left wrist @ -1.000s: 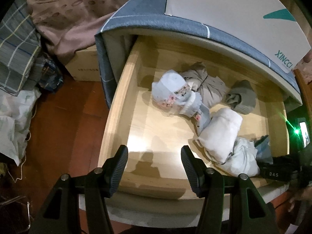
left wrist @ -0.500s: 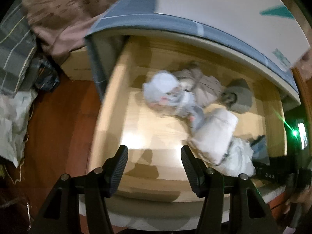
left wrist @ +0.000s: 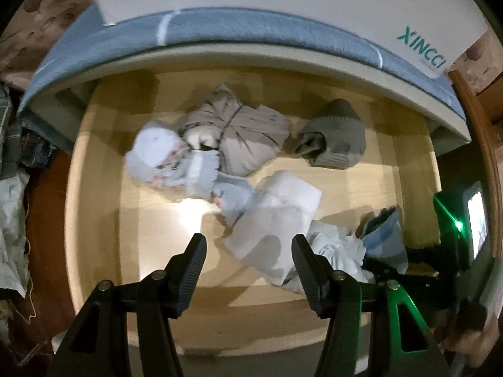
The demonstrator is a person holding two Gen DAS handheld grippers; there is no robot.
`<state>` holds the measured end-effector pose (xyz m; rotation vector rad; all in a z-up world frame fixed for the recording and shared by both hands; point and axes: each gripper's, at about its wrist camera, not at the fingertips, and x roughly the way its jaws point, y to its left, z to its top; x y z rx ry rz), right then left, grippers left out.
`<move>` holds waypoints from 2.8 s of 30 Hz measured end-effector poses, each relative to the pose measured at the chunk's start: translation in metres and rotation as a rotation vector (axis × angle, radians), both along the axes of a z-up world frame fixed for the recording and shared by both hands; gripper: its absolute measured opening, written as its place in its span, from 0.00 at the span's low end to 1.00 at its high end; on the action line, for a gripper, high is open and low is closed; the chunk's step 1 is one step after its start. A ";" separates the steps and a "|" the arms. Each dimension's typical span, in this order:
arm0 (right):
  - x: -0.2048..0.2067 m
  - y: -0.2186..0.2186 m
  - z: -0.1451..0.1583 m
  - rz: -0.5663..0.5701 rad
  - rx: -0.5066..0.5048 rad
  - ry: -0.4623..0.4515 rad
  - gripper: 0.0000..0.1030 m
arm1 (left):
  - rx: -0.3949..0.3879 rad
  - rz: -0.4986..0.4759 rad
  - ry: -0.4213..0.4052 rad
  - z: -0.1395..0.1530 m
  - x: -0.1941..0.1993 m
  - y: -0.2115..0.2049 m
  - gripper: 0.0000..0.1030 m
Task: Take underwear out of drawer
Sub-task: 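Lower the left tool onto the white rolled sock while the right tool holds the light blue sock, then lift the white rolled sock with the left tool and carry it to the white box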
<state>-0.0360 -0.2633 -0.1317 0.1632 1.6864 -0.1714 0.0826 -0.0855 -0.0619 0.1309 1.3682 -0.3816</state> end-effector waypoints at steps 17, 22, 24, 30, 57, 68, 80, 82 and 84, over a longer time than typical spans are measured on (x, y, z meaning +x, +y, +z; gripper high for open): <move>0.004 -0.005 0.001 -0.004 0.011 -0.008 0.45 | 0.114 -0.013 0.155 -0.048 0.017 -0.042 0.59; 0.004 -0.006 0.003 -0.009 0.015 -0.011 0.45 | 0.118 -0.016 0.162 -0.054 0.018 -0.047 0.61; 0.004 -0.007 0.003 -0.011 0.017 -0.012 0.45 | 0.109 -0.014 0.159 -0.053 0.016 -0.044 0.60; 0.004 -0.009 0.004 -0.014 0.017 -0.016 0.45 | 0.105 -0.039 0.148 -0.054 0.005 -0.036 0.53; 0.006 -0.011 0.006 -0.019 0.012 -0.020 0.46 | 0.041 0.024 0.067 0.022 -0.013 0.053 0.48; 0.005 -0.011 0.009 -0.023 0.004 -0.029 0.45 | -0.067 -0.027 -0.272 0.160 -0.007 0.059 0.48; 0.003 -0.017 0.008 -0.032 0.017 -0.036 0.45 | -0.160 0.010 -0.576 0.254 0.051 0.036 0.48; 0.003 -0.018 0.008 -0.037 0.024 -0.037 0.45 | -0.149 0.015 -0.584 0.255 0.069 0.030 0.48; 0.004 -0.020 0.009 -0.038 0.030 -0.039 0.45 | -0.126 0.012 -0.576 0.249 0.085 0.022 0.48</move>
